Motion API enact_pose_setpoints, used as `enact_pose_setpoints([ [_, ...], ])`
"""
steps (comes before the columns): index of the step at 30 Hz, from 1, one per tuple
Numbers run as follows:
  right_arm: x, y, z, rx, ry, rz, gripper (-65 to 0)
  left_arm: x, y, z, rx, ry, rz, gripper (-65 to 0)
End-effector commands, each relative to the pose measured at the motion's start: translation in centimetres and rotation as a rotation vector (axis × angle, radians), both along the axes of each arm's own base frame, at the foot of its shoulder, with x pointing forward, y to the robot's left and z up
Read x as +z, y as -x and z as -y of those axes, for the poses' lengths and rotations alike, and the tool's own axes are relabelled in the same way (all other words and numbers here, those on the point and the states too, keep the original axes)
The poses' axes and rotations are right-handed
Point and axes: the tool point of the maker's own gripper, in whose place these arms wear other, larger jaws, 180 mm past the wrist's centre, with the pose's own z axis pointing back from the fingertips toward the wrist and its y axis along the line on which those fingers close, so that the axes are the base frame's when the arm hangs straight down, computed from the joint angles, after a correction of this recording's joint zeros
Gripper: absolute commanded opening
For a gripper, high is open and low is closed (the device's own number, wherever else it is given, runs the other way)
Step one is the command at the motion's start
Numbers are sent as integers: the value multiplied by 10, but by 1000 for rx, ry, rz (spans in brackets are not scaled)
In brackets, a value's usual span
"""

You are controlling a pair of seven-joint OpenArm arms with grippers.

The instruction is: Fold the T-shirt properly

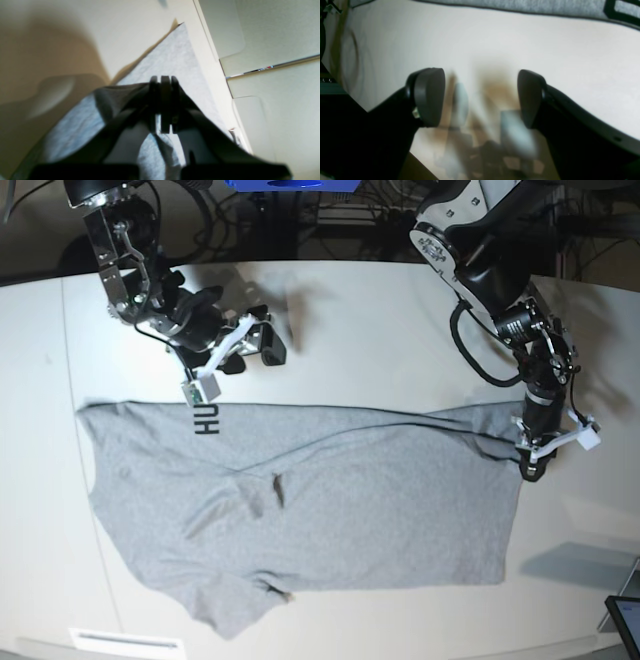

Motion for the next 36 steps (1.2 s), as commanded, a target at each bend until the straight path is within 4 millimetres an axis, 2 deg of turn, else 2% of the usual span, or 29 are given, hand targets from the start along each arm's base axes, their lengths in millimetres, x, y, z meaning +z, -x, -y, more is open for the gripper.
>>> enact_pose_setpoints([
  [1, -35, 33, 15, 26, 111, -168, -210, 27, -11, -12, 30, -30, 82, -650],
  [10, -36, 35, 15, 28, 112, -175, -209, 4, -19, -17, 112, 25, 83, -650],
  [15, -37, 36, 20, 32, 125, -176, -209, 6, -40, -2, 82, -13, 96, -650],
  [22, -39, 40, 22, 33, 131, -183, -209, 17, -49, -7, 116, -23, 138, -650],
  [27, -40, 42, 22, 34, 131, -188, -209, 27, -50, -18, 169, -38, 171, -650],
  [36, -40, 42, 22, 34, 131, -188, -209, 17, -42, -26, 230, -42, 134, -650],
])
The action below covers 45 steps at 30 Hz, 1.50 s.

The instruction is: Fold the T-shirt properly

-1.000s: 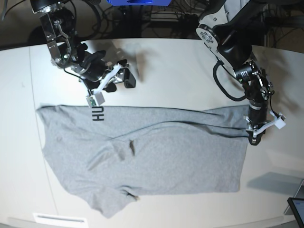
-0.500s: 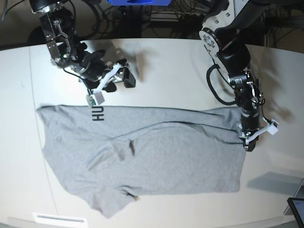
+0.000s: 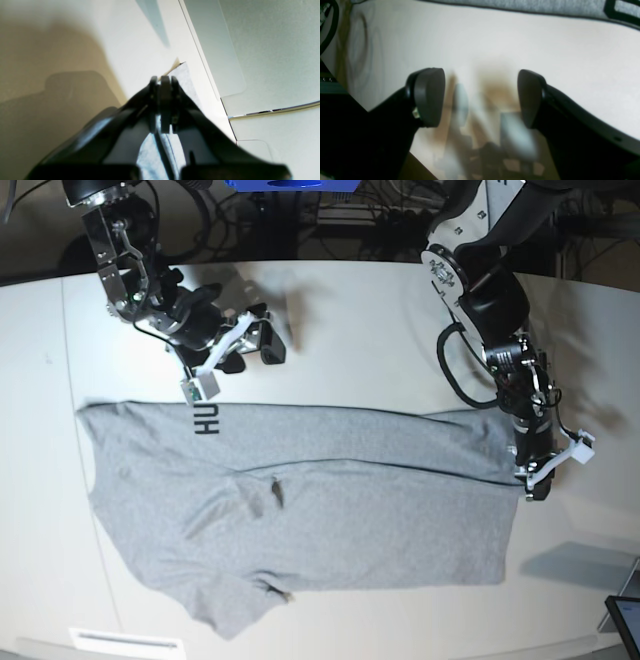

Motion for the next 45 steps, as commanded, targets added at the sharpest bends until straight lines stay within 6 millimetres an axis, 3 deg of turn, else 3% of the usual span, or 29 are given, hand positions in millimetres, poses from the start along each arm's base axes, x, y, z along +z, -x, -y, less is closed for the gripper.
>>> enact_pose_setpoints([
  [1, -38, 40, 20, 30, 132, -195, -209, 21, -8, -8, 16, -24, 60, -650],
  [7, -39, 41, 21, 31, 133, -197, -209, -4, -4, -13, 20, 4, 2, -650],
  [17, -39, 41, 21, 34, 134, -199, -209, 0, -16, 4, -48, -63, -8, -626],
  [19, -39, 41, 21, 34, 134, -199, -209, 7, -17, 2, -48, -75, 6, -568],
  [23, -39, 41, 21, 34, 134, -199, -209, 35, -7, -8, -30, -147, 63, -380],
  [26, -39, 41, 21, 34, 134, -199, -209, 56, 2, -13, -21, -200, 101, -299],
  [33, -37, 40, 20, 33, 131, -190, -209, 103, 34, -12, -34, -361, 170, -280],
  [35, -30, 34, 18, 29, 122, -161, -209, 109, 39, 6, -96, -416, 168, -284],
  [38, -9, 20, 25, 8, 134, -31, -207, 99, 41, 50, -267, -647, 64, -286],
  [40, 8, 11, 27, 9, 154, 56, -200, 84, 45, 68, -332, -807, -18, -286],
  [42, 20, 3, 31, 20, 204, 121, -160, 68, 51, 77, -358, -876, -84, -286],
  [45, 30, -9, 39, 28, 287, 198, -115, 59, 62, 63, -309, -869, -138, -286],
])
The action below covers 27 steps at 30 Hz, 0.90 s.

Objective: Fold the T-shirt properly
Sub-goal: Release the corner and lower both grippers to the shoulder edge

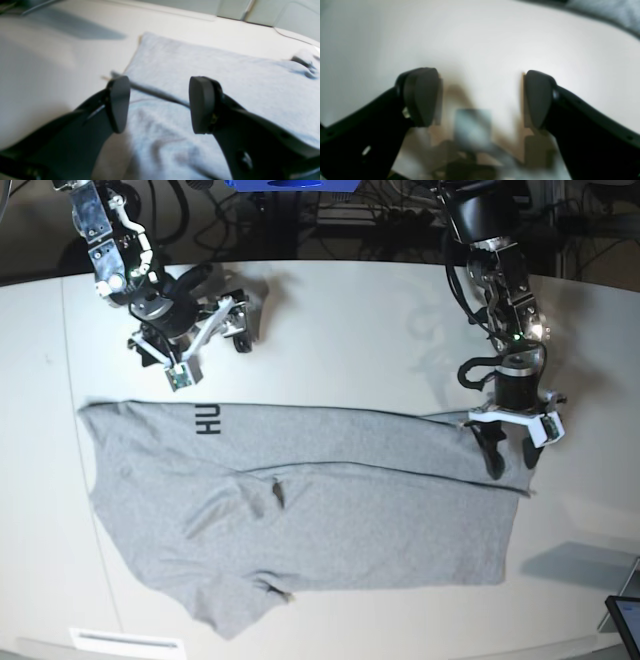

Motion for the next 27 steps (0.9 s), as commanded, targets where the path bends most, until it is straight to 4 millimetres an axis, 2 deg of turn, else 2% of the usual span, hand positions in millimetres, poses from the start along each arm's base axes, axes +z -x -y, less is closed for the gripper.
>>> enact_pose_setpoints([
  [1, 22, -19, -1, 5, -3, 94, -110, 22, -3, -12, 24, -31, 58, -286],
  [4, 51, -41, -2, 8, 3, 209, -107, 16, 0, -20, 40, -85, -5, -286],
  [6, 67, -56, 5, -11, 2, 262, -106, 17, 1, -21, 48, -166, -34, -286],
  [9, 85, -77, 13, -49, 0, 319, -103, 23, 1, -21, 49, -234, -46, -286],
  [12, 92, -94, 18, -77, 5, 318, -103, 24, -1, -22, 50, -242, -46, -286],
  [15, 94, -112, 24, -97, 24, 306, -102, 23, -12, -21, 45, -229, -46, -286],
  [17, 92, -120, 28, -103, 35, 295, -102, 12, -17, -24, 52, -204, -96, -280],
  [20, 77, -128, 34, -123, 45, 255, -102, 2, -22, -26, 57, -174, -152, -262],
  [23, 55, -129, 41, -137, 63, 199, -102, 2, -25, -24, 54, -163, -153, -163],
  [24, 49, -129, 44, -141, 69, 184, -102, 2, -25, -24, 52, -167, -155, -153],
  [27, 41, -133, 49, -151, 74, 189, -102, -10, -24, -23, 51, -156, -183, -185],
])
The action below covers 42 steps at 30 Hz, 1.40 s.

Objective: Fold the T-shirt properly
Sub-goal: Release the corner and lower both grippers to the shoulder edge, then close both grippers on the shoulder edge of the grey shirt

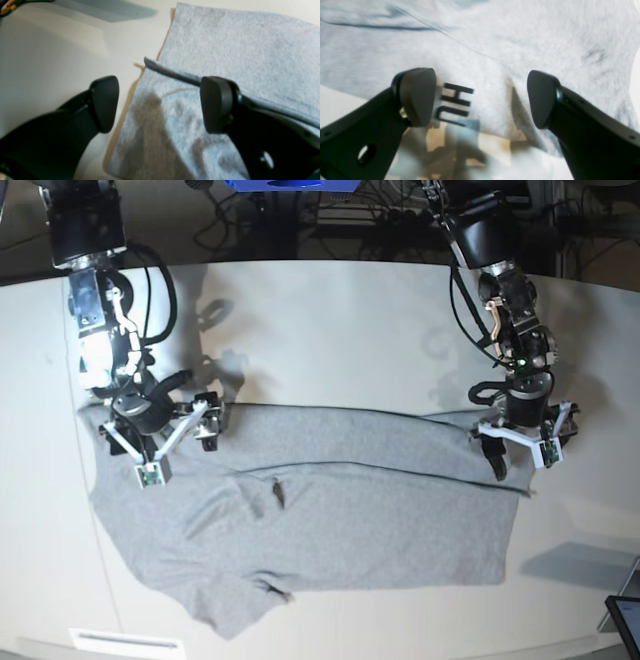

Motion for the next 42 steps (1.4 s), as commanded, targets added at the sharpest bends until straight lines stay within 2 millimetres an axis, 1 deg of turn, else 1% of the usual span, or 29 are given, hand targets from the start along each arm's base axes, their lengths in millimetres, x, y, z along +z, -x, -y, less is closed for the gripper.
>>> enact_pose_setpoints([
  [1, 13, -13, 3, -3, -2, 54, -100, 8, -8, -4, 2, -8, 27, -193],
  [3, 4, -12, 5, -1, 2, 33, -100, -8, -12, -4, 7, 22, -6, -200],
  [6, -2, -11, 6, 8, 8, 16, -100, -26, -11, -8, 11, 36, -54, -200],
  [11, -15, 1, 8, 1, 9, -22, -102, -50, 0, -8, 15, 57, -118, -200],
  [13, -22, 9, 8, -1, 9, -42, -103, -64, 14, -8, 13, 45, -162, -200],
  [17, -34, 23, 8, -4, 6, -77, -106, -79, 31, -8, -11, -45, -243, -200],
  [19, -36, 25, 9, -26, 4, -85, -106, -83, 36, -8, -19, -71, -267, -200],
  [22, -40, 31, 11, -45, 3, -99, -106, -89, 44, -9, -23, -78, -290, -200],
  [24, -44, 36, 12, -43, 7, -126, -106, -93, 47, -4, -51, -71, -302, -200],
  [27, -53, 48, 12, -41, 13, -173, -107, -105, 61, -2, -73, -62, -353, -200],
  [29, -58, 54, 12, -41, 13, -187, -107, -105, 64, -3, -74, -65, -370, -200],
  [30, -60, 58, 12, -41, 13, -194, -107, -106, 71, -4, -74, -71, -379, -200],
  [33, -65, 67, 12, -40, 13, -214, -107, -97, 76, -6, -78, -100, -365, -200],
  [35, -68, 73, 10, -39, 11, -224, -107, -95, 83, -7, -79, -112, -374, -200],
  [37, -65, 77, 8, -32, 6, -218, -107, -93, 87, -8, -76, -120, -387, -200],
  [40, -50, 81, 0, -16, -6, -184, -107, -90, 96, -11, -69, -132, -396, -200],
  [42, -42, 85, -4, -7, -14, -167, -107, -84, 95, -12, -68, -142, -381, -200],
])
